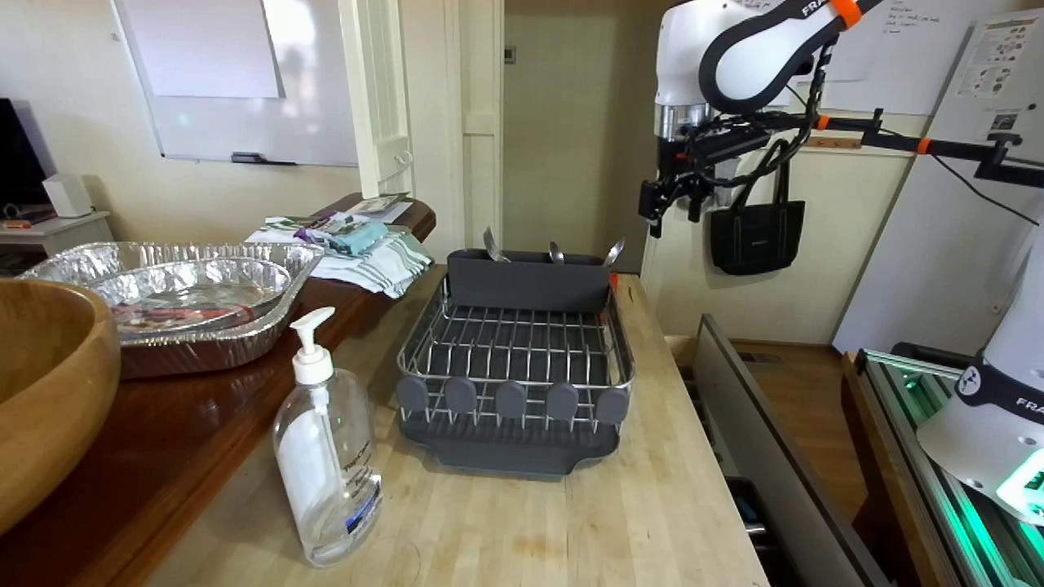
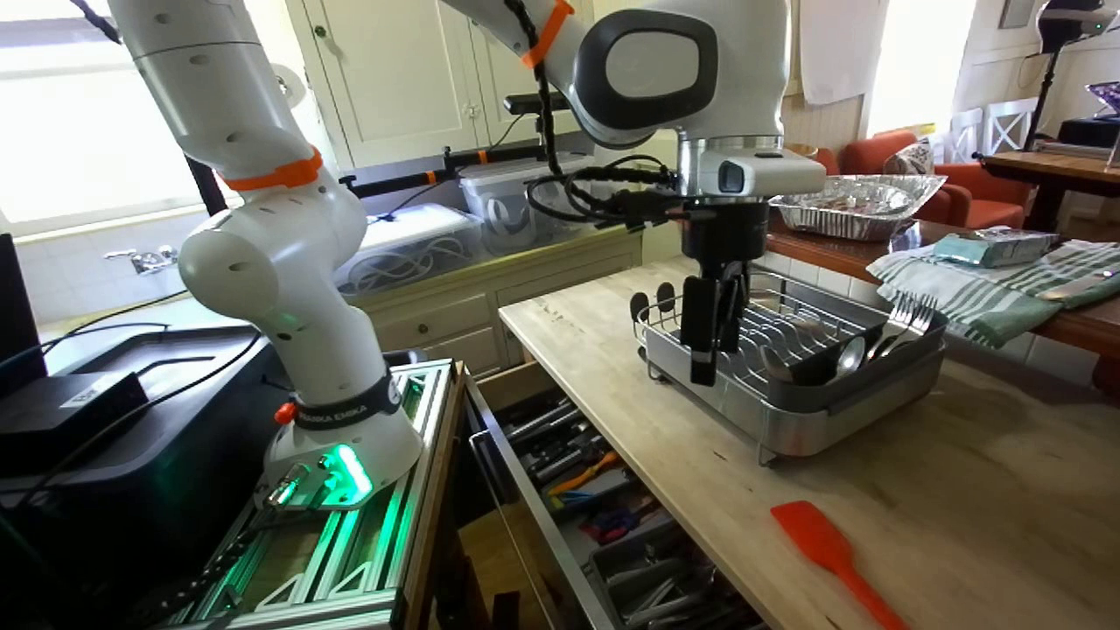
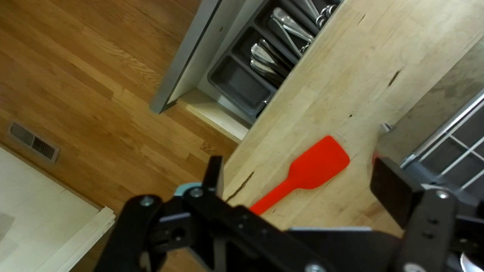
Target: Rearrange the spoons and forks in the utensil holder
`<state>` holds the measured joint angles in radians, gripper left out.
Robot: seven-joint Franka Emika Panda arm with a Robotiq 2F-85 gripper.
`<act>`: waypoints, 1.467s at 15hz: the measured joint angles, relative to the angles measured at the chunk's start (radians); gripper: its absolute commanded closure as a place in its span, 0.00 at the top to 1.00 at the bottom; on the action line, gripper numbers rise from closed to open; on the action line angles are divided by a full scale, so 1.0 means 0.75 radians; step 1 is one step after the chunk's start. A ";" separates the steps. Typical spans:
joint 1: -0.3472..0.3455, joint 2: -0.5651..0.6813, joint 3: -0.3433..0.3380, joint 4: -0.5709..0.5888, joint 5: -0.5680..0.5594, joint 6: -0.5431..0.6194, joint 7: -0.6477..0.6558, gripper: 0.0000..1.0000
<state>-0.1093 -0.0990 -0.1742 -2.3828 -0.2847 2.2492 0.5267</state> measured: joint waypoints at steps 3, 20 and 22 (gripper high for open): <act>-0.011 0.000 0.018 -0.035 0.002 0.127 0.012 1.00; -0.024 0.099 0.060 -0.011 -0.016 0.241 0.100 1.00; -0.024 0.126 0.059 0.010 -0.015 0.241 0.100 1.00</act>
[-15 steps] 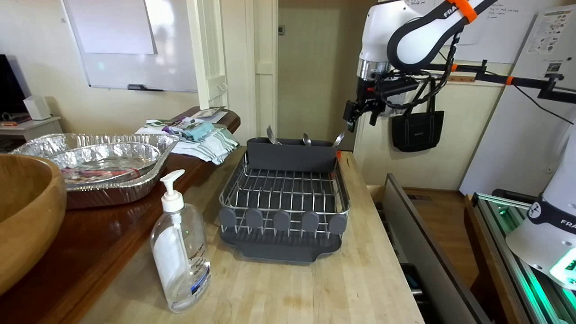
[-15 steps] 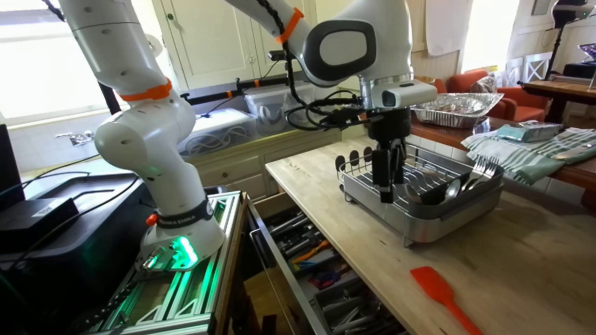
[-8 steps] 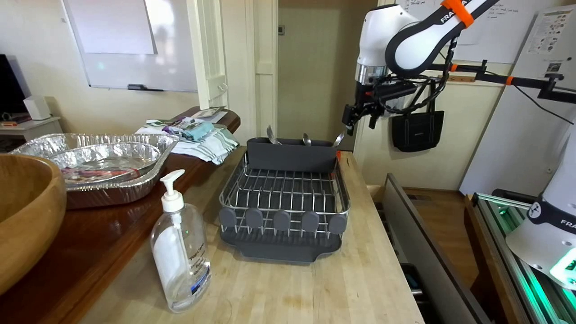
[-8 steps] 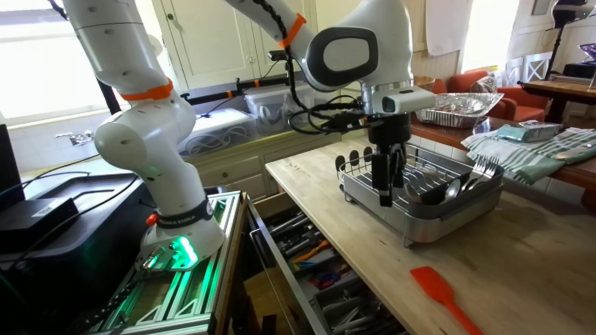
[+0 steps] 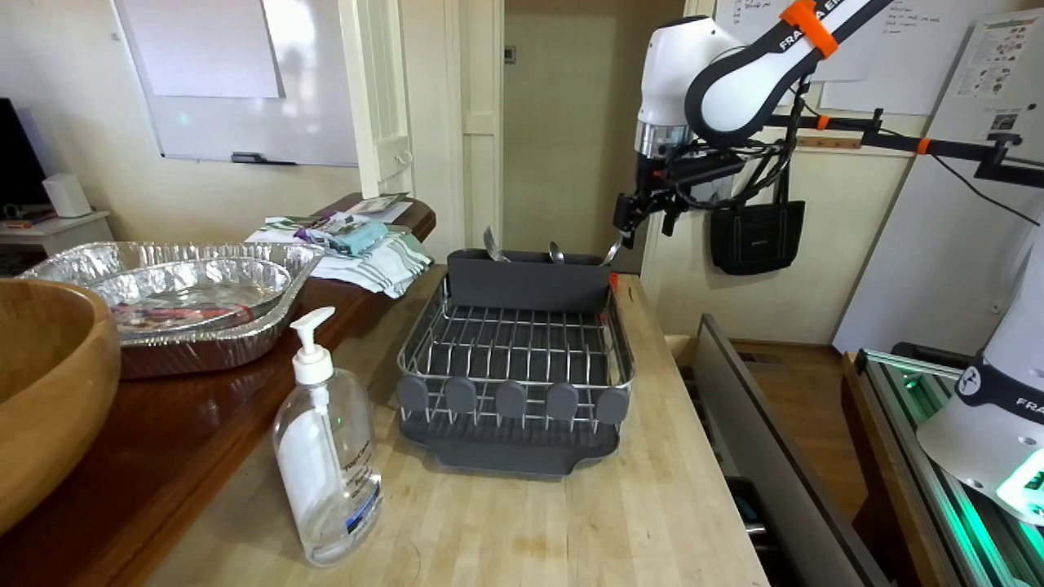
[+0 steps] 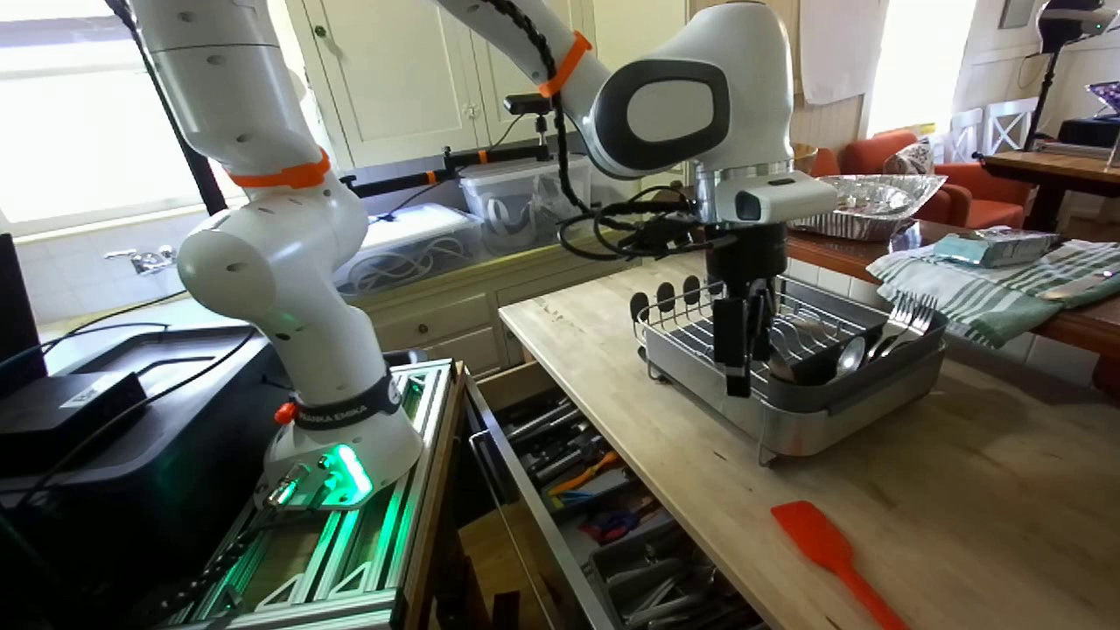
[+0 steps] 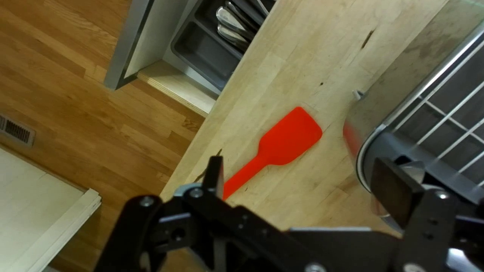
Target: Rearrange the spoons and forks in the utensil holder
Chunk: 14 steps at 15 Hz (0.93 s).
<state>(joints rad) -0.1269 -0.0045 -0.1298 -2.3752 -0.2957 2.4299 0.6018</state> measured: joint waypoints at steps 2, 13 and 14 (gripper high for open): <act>0.000 0.027 -0.001 0.024 0.008 0.000 0.000 1.00; 0.001 0.152 -0.011 0.164 0.092 0.031 0.001 1.00; 0.001 0.164 -0.014 0.178 0.101 0.036 0.001 1.00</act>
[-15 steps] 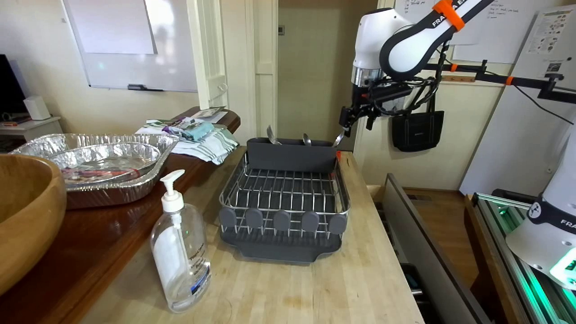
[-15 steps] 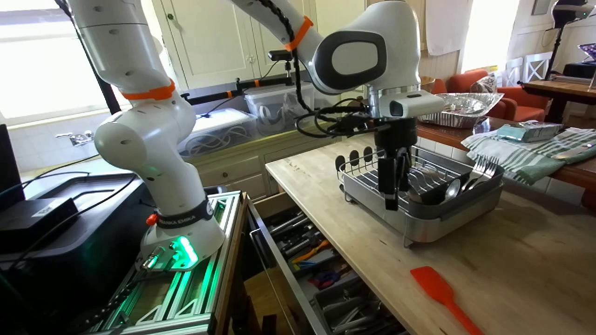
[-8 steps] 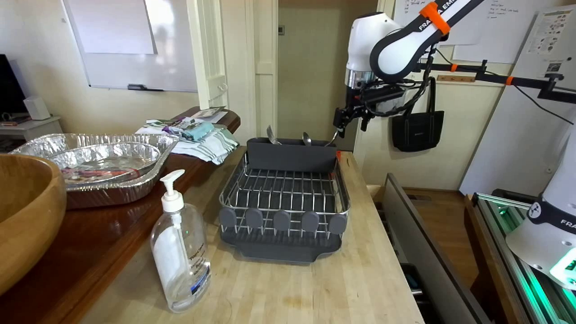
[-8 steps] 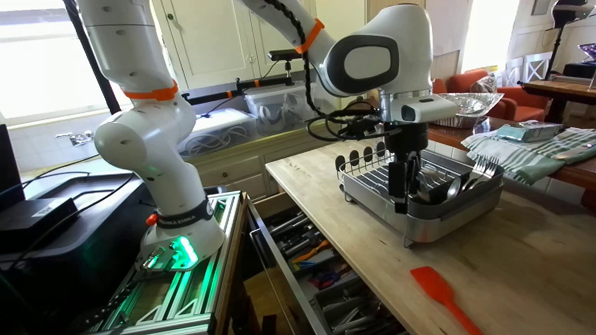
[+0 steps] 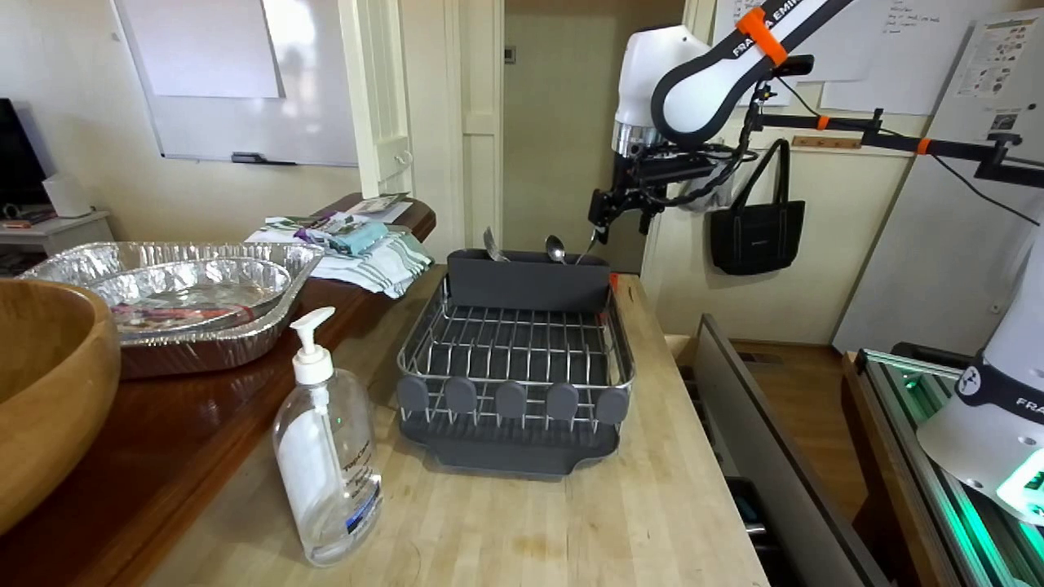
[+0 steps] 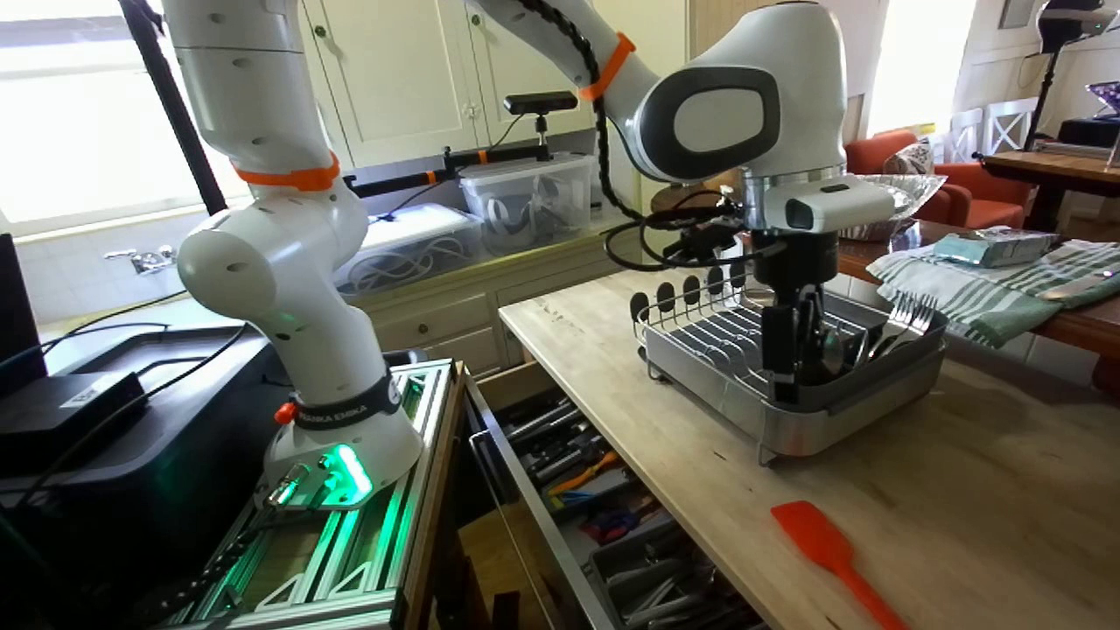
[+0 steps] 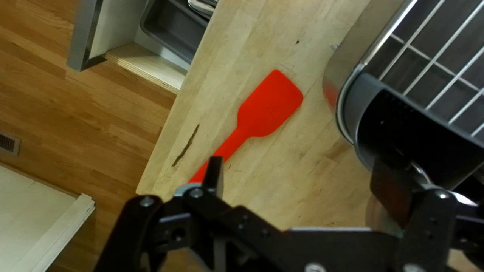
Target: Rearrange the spoons and forks in the utensil holder
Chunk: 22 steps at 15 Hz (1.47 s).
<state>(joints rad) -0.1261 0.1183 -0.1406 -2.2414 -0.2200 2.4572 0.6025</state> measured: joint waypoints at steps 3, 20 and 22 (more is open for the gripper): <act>0.000 0.040 -0.007 0.051 0.048 0.008 0.000 1.00; 0.048 0.212 -0.004 0.293 0.229 0.016 -0.002 1.00; 0.059 0.228 0.001 0.311 0.236 0.016 -0.002 1.00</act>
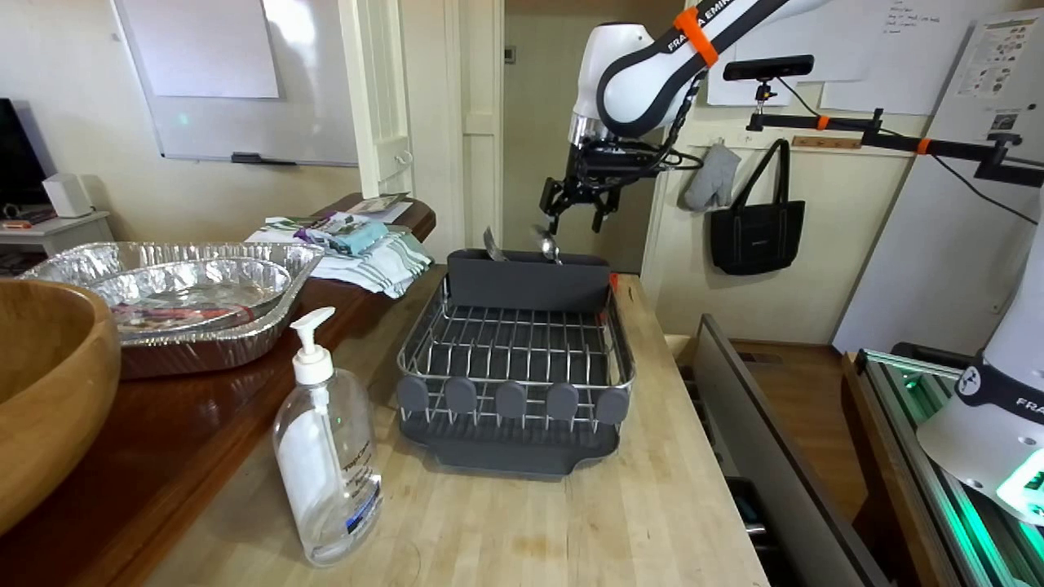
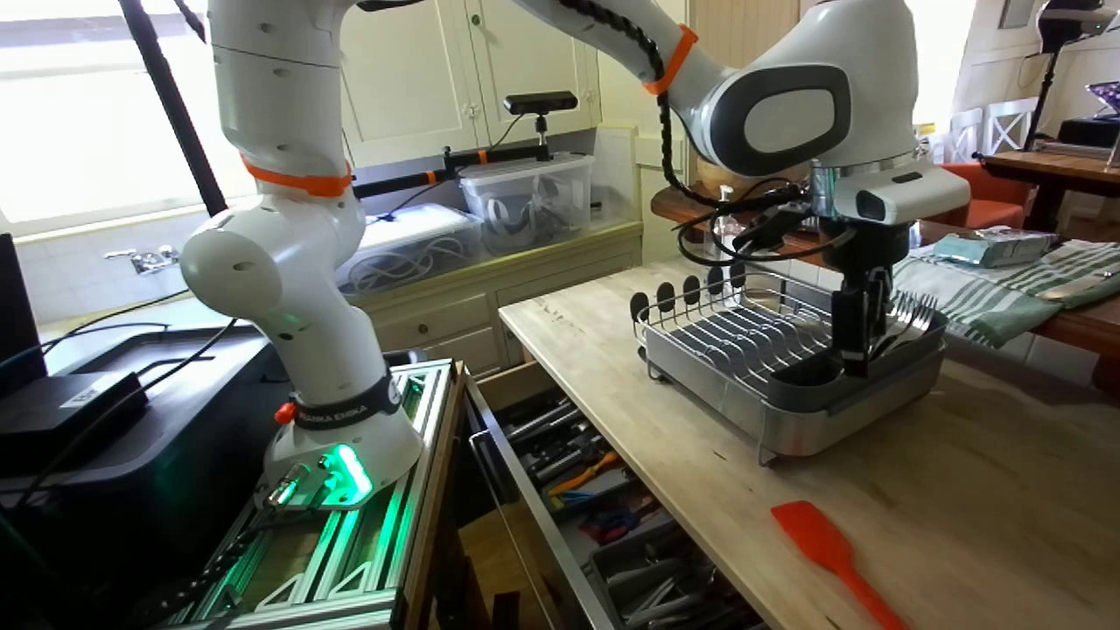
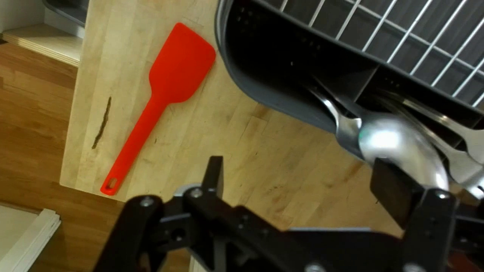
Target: Rearrange the spoons and forks in the utensil holder
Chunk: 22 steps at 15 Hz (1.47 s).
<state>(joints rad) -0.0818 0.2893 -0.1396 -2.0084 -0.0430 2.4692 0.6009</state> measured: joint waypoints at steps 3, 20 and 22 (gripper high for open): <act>0.016 0.021 0.005 0.024 0.010 0.000 -0.001 1.00; 0.037 -0.180 0.009 -0.101 -0.051 -0.013 -0.178 1.00; 0.040 -0.236 0.009 -0.138 -0.111 -0.043 -0.217 1.00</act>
<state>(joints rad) -0.0519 0.1122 -0.1327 -2.1116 -0.1265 2.4366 0.4383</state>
